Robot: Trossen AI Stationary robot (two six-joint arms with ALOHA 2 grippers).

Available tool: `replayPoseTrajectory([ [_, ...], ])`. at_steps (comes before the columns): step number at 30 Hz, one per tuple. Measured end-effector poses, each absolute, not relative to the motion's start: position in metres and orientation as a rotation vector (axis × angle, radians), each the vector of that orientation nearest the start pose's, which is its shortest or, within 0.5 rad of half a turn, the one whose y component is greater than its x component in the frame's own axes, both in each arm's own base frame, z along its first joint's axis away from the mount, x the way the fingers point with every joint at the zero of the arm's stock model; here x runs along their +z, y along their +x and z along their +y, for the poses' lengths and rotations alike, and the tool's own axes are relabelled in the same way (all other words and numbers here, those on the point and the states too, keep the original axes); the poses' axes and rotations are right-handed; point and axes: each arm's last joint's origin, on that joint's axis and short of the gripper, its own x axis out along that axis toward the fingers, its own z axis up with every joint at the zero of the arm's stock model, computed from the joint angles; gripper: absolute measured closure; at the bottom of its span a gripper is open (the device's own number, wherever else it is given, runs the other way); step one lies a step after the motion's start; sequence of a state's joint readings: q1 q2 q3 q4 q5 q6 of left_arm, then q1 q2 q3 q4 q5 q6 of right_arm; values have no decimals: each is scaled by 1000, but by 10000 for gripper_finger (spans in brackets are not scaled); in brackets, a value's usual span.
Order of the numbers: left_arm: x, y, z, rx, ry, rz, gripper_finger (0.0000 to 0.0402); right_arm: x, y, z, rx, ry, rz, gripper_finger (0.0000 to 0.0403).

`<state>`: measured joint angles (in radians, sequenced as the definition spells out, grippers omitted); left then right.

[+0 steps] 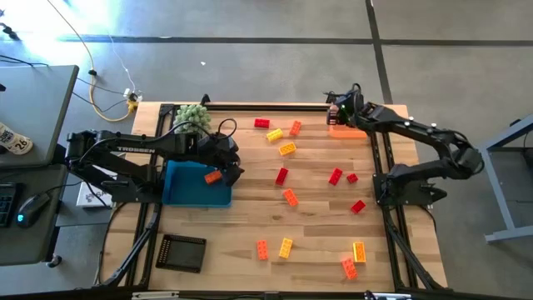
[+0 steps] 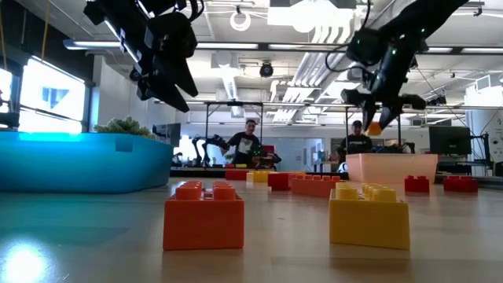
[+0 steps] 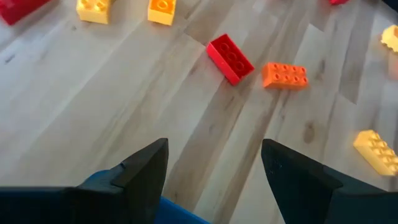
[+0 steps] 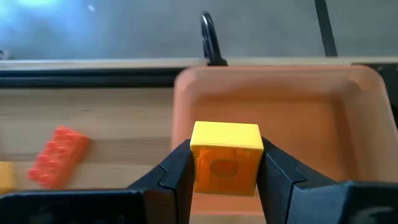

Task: Sort & place blocks by color
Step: Put the yellow game piece into the orange bin

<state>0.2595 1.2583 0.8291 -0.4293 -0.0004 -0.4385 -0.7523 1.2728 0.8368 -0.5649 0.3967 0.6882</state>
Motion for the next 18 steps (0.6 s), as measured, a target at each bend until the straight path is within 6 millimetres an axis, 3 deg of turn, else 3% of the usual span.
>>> replayPoseTrajectory([
  [11,234,241,64,439,-519,787,156,191,165,-199,-1364,799,825,286],
  [18,234,241,64,437,-513,788,156,186,167,-200,-1344,808,851,233],
])
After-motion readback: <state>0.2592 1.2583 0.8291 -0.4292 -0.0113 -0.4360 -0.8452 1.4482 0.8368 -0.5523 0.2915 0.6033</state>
